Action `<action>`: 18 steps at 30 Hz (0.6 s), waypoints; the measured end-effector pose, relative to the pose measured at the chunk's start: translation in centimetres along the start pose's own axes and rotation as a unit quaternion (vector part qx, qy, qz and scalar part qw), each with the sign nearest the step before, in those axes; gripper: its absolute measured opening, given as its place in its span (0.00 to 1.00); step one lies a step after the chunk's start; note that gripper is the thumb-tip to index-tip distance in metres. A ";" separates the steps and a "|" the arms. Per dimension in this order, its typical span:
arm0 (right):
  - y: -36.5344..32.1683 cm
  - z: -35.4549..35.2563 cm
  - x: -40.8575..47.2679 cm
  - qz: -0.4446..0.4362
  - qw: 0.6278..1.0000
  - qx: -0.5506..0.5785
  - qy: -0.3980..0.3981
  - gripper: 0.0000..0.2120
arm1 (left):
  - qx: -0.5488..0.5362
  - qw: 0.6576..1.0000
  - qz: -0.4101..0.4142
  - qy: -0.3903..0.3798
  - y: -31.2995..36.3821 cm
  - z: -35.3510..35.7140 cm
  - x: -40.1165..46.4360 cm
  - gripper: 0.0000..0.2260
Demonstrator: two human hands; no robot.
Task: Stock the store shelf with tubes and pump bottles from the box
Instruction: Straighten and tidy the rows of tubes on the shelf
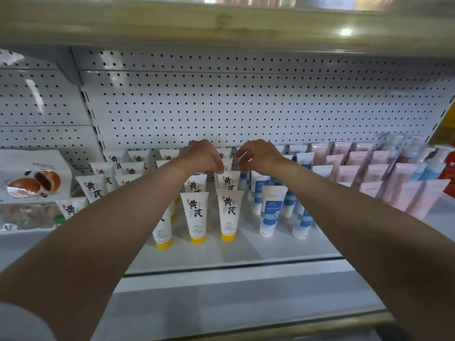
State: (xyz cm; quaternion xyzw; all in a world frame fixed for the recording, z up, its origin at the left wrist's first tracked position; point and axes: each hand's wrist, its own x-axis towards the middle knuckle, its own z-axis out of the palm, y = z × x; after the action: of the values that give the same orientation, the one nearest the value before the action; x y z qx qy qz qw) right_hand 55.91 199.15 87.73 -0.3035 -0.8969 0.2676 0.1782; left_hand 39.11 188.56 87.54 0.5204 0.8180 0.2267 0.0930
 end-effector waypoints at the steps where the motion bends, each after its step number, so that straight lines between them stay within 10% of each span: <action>1: -0.1 0.1 0.1 -0.001 1.000 -0.003 -0.002 0.16 | 0.007 1.000 0.001 -0.001 0.0 0.1 0.1 0.09; 18: 0.4 1.7 1.2 0.001 0.998 -0.056 -0.012 0.14 | 0.069 0.997 -0.031 0.013 -0.3 1.0 0.8 0.07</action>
State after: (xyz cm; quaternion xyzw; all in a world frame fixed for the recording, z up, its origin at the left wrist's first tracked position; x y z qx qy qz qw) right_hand 54.35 199.60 86.30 -0.3107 -0.9122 0.2211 0.1501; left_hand 38.95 189.41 86.62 0.4971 0.8485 0.1733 0.0537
